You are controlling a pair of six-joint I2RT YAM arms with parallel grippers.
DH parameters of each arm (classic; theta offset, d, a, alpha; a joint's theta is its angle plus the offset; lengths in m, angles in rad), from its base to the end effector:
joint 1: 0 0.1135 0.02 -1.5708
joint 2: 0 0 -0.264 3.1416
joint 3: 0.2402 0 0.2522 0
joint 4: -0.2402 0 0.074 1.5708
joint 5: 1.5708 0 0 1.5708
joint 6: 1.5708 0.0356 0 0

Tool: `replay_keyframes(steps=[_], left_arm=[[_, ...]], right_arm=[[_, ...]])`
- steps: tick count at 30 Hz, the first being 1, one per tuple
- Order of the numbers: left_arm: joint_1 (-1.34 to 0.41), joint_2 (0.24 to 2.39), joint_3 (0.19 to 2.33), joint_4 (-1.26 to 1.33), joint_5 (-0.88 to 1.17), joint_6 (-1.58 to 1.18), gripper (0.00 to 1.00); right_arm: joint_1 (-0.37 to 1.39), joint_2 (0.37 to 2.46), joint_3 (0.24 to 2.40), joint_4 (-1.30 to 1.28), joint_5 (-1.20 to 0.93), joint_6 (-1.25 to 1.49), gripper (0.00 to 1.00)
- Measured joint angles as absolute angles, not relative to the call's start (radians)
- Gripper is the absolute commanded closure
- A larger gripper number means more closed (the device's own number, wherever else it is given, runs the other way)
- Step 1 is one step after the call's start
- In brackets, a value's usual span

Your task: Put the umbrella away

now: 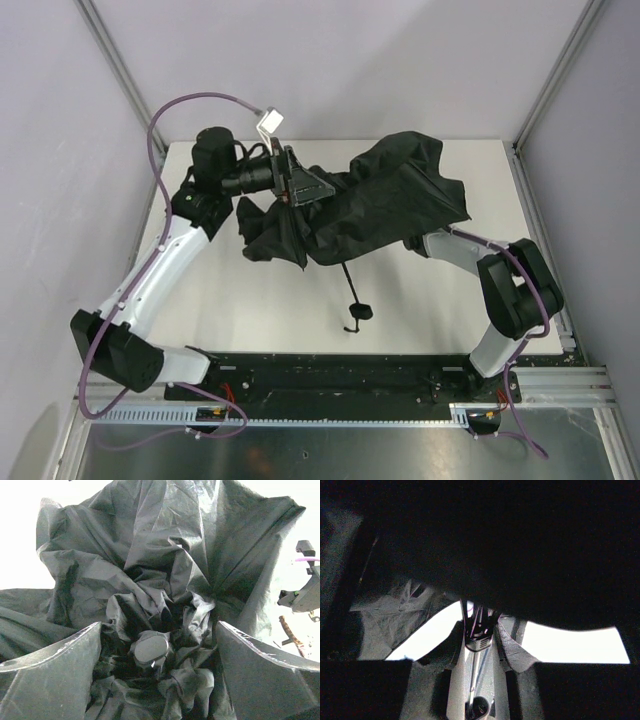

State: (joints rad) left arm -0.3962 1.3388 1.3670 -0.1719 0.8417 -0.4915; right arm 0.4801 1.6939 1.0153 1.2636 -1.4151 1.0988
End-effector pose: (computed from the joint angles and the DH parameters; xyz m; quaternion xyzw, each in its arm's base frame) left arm 0.2658 -0.1400 0.4233 0.2342 0.7020 -0.5355 0.4069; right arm 0.2916 0.1915 0.3124 -0.4359 0.5169 0.6919 0.2531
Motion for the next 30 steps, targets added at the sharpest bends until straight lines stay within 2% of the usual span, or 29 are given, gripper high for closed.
replay_keyframes(steps=[2,8,11,13,16,21,26,30], left_arm=[[-0.403,1.346,1.374,-0.168,0.842,-0.487,0.2],[-0.409,1.367,1.391,-0.16,0.847,-0.488,0.66],[-0.41,1.372,1.402,-0.154,0.847,-0.496,0.83],[-0.41,1.365,1.404,-0.152,0.841,-0.496,0.92],[-0.411,1.348,1.403,-0.157,0.805,-0.499,0.99],[-0.41,1.258,1.359,-0.171,0.691,-0.497,1.0],[-0.405,1.156,1.328,-0.201,0.617,-0.506,1.0],[-0.363,1.094,1.32,-0.204,0.583,-0.532,1.0]], right_arm=[[0.48,1.69,1.015,1.265,-1.416,1.099,1.0],[0.483,1.683,1.015,1.269,-1.438,1.103,1.0],[0.482,1.683,1.014,1.268,-1.44,1.111,0.99],[0.482,1.683,1.014,1.269,-1.437,1.116,0.86],[0.468,1.683,1.011,1.272,-1.408,1.127,0.61],[0.434,1.677,0.948,1.296,-1.251,1.136,0.38],[0.44,1.674,0.868,1.303,-1.097,1.102,0.28],[0.459,1.659,0.786,1.299,-0.995,1.057,0.26]])
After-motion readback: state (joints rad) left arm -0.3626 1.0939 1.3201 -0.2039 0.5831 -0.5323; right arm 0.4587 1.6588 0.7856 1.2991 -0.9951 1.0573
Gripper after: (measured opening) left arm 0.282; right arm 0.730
